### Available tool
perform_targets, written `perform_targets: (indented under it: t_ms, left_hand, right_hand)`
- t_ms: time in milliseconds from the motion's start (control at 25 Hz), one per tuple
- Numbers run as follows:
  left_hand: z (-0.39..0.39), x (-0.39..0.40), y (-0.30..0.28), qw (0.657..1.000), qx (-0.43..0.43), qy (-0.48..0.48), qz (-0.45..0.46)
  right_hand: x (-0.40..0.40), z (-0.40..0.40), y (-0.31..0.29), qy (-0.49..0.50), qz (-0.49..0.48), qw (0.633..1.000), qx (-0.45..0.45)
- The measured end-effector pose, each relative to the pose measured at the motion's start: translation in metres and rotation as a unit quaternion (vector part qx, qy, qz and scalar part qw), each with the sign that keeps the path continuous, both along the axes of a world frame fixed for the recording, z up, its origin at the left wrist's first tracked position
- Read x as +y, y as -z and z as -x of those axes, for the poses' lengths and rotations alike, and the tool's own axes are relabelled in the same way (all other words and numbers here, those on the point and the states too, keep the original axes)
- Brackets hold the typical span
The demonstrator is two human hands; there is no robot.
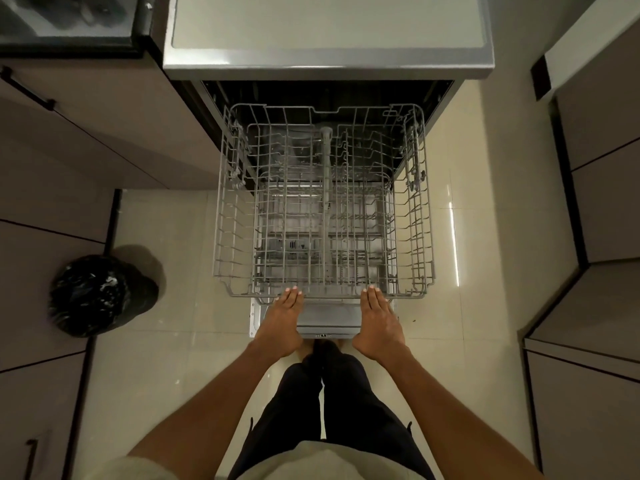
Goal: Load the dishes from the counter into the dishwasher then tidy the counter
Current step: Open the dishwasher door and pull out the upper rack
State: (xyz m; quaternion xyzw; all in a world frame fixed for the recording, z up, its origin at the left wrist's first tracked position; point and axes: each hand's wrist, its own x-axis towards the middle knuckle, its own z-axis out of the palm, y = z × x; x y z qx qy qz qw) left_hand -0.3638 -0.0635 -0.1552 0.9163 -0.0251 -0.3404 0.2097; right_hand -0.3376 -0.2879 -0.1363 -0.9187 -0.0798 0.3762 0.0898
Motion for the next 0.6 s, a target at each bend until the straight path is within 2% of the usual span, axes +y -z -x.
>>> perform_targets:
  t_ms: [240,600]
  left_hand:
    - [-0.013,0.007,-0.026,0.999,0.011,-0.003,-0.034]
    - [-0.027,0.056,-0.077,0.991,-0.083,-0.065,-0.083]
  right_hand:
    - [0.014,-0.020,-0.018,-0.016,-0.009,1.000,0.002]
    - [0.114,-0.067,-0.068,-0.093,-0.053,0.992,-0.063]
